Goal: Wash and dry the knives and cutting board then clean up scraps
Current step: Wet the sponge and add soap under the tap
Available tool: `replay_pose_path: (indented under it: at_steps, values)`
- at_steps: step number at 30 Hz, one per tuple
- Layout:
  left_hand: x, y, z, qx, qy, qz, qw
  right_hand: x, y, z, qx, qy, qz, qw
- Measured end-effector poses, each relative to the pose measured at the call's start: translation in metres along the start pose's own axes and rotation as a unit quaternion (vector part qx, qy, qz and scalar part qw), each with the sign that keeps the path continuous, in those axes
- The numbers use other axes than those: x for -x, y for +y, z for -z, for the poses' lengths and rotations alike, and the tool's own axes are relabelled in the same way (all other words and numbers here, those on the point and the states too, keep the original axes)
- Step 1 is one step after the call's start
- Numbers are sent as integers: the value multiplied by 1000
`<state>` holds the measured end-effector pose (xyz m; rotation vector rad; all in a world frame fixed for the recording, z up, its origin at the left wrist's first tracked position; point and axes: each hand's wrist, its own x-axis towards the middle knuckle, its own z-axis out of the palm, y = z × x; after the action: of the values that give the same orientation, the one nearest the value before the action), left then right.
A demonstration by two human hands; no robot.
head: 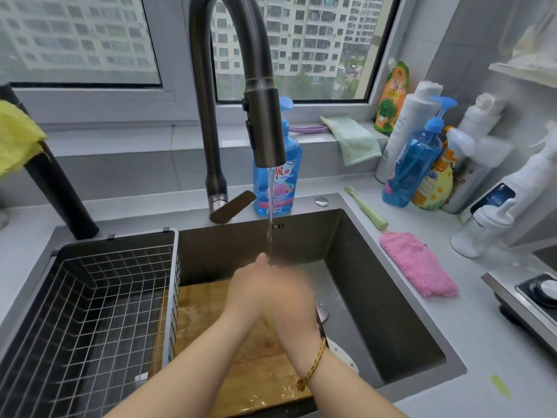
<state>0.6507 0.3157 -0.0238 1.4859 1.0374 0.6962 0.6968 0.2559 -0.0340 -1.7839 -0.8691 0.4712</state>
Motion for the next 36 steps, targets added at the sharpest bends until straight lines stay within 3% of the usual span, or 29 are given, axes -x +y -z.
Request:
replay_pose_path:
  at_steps: [6, 10, 15, 22, 30, 33, 36]
  values:
    - [13, 5, -6, 22, -64, -57, 996, -22, 9, 8, -56, 10, -72, 996]
    - [-7, 2, -1, 33, -33, 1, 999, -19, 8, 16, -50, 6, -63, 997]
    - [-36, -5, 4, -90, 28, 41, 995, -26, 18, 44, -113, 65, -119, 984]
    - [-64, 2, -23, -130, -28, 79, 988, -34, 30, 65, -128, 91, -148, 976]
    - [-80, -8, -11, -93, 15, 148, 984, -44, 32, 73, -156, 92, -182, 966]
    - [-83, -10, 3, -31, -2, 132, 991, -48, 30, 70, -162, 80, -186, 966]
    - [-92, -5, 14, -65, 1, 76, 995, -50, 30, 65, -165, 63, -178, 968]
